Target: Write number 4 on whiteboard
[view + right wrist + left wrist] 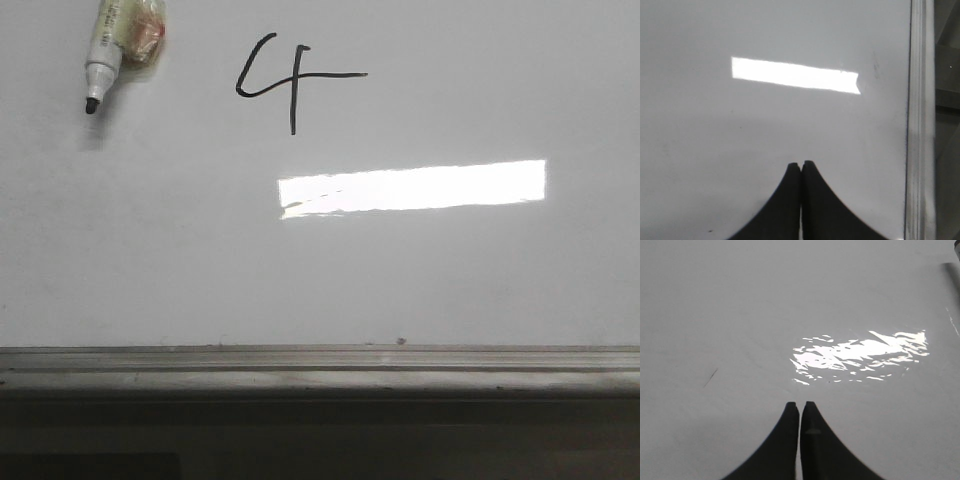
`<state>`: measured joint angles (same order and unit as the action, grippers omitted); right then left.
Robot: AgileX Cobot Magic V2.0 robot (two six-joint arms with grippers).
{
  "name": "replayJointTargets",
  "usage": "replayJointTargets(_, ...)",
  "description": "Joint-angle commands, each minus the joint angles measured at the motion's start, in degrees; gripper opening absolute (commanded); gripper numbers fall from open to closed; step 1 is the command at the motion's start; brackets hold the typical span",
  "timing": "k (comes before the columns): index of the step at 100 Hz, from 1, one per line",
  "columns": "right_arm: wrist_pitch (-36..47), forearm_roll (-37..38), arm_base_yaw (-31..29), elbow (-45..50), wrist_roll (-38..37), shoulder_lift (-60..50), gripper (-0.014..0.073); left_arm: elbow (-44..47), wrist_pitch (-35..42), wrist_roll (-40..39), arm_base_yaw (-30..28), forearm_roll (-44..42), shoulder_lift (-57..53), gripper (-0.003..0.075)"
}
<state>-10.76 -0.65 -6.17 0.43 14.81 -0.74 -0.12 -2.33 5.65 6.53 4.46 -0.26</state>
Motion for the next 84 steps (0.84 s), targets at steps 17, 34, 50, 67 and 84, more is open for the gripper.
replayJointTargets(17, 4.20, 2.62, -0.87, 1.24, -0.30, -0.99, -0.0066, 1.56, 4.12, -0.66, -0.02, 0.46, -1.69, -0.0020)
replayJointTargets(34, 4.26, 2.62, -0.87, 1.24, -0.30, -0.99, -0.0066, 1.56, 4.12, -0.66, -0.02, 0.46, -1.69, -0.0020)
replayJointTargets(50, 4.54, 2.62, -0.87, 1.24, -0.30, -0.99, -0.0066, 1.56, 4.12, -0.66, -0.02, 0.46, -1.69, -0.0020)
replayJointTargets(67, 4.54, 2.62, -0.87, 1.24, -0.30, -0.99, -0.0066, 1.56, 4.12, -0.66, -0.02, 0.46, -1.69, -0.0020)
replayJointTargets(84, 4.54, 2.62, -0.87, 1.24, -0.30, -0.99, -0.0066, 1.56, 4.12, -0.66, -0.02, 0.46, -1.69, -0.0020)
